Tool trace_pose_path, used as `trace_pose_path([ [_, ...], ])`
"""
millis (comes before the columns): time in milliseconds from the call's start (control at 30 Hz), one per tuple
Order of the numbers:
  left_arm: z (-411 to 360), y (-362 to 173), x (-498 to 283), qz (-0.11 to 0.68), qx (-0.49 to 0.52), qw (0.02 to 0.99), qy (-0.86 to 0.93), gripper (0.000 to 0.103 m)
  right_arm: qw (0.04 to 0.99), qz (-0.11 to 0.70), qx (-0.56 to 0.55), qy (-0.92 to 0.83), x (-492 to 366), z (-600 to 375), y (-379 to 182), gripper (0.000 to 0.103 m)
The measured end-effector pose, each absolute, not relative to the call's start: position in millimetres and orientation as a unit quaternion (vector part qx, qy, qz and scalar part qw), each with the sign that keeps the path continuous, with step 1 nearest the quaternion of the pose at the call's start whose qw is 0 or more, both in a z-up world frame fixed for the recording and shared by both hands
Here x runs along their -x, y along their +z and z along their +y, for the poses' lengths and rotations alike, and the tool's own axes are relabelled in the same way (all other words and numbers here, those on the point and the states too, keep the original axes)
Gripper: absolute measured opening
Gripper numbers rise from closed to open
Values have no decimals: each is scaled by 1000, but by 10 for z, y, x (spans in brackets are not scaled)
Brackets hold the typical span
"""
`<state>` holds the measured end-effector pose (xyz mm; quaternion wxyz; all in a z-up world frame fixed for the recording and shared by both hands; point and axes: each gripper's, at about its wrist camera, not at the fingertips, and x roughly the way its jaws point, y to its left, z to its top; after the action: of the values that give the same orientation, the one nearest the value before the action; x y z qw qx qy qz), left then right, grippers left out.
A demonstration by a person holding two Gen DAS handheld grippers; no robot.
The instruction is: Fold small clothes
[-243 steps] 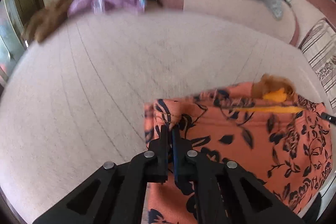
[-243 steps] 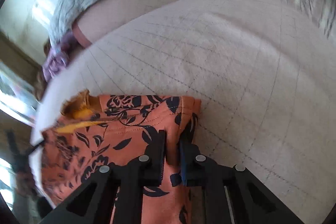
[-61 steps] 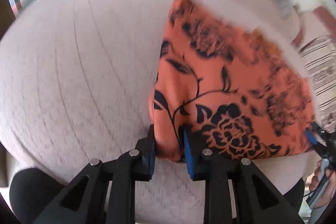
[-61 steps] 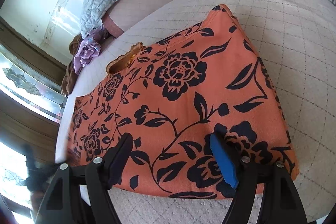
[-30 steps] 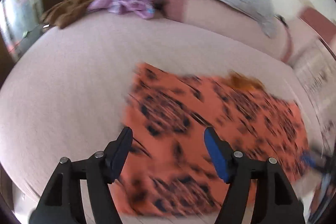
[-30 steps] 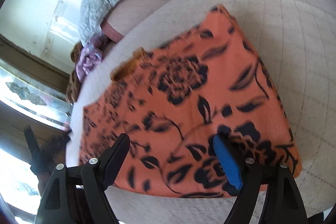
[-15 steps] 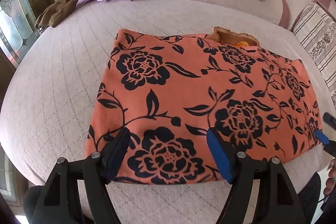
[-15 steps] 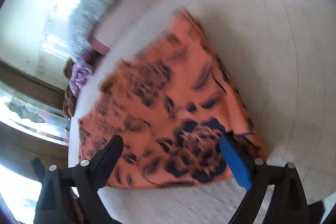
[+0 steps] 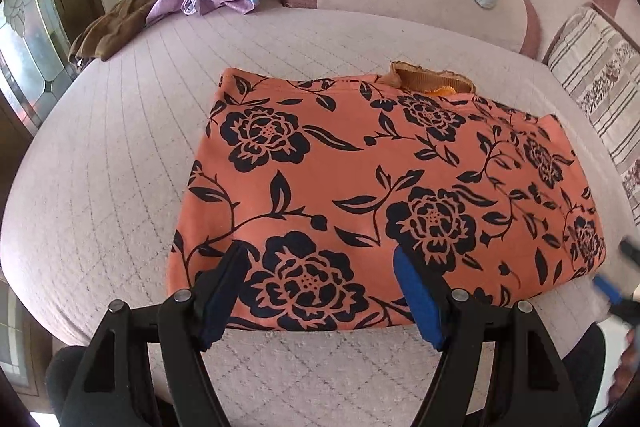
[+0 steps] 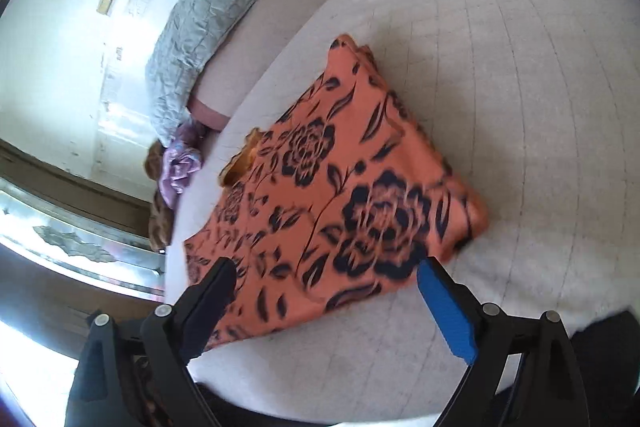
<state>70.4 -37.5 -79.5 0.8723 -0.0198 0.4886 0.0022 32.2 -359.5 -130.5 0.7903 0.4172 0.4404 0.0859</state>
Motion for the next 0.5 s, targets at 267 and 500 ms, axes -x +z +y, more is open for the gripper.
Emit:
trace_pose_path([
  [267, -678, -889, -745, 497, 2, 867, -26, 76, 765, 432, -473, 60, -288, -3734, -1545, 94],
  [500, -924, -1013, -866, 516, -21, 856, -29, 76, 763, 429, -482, 42, -528, -3811, -1576, 39],
])
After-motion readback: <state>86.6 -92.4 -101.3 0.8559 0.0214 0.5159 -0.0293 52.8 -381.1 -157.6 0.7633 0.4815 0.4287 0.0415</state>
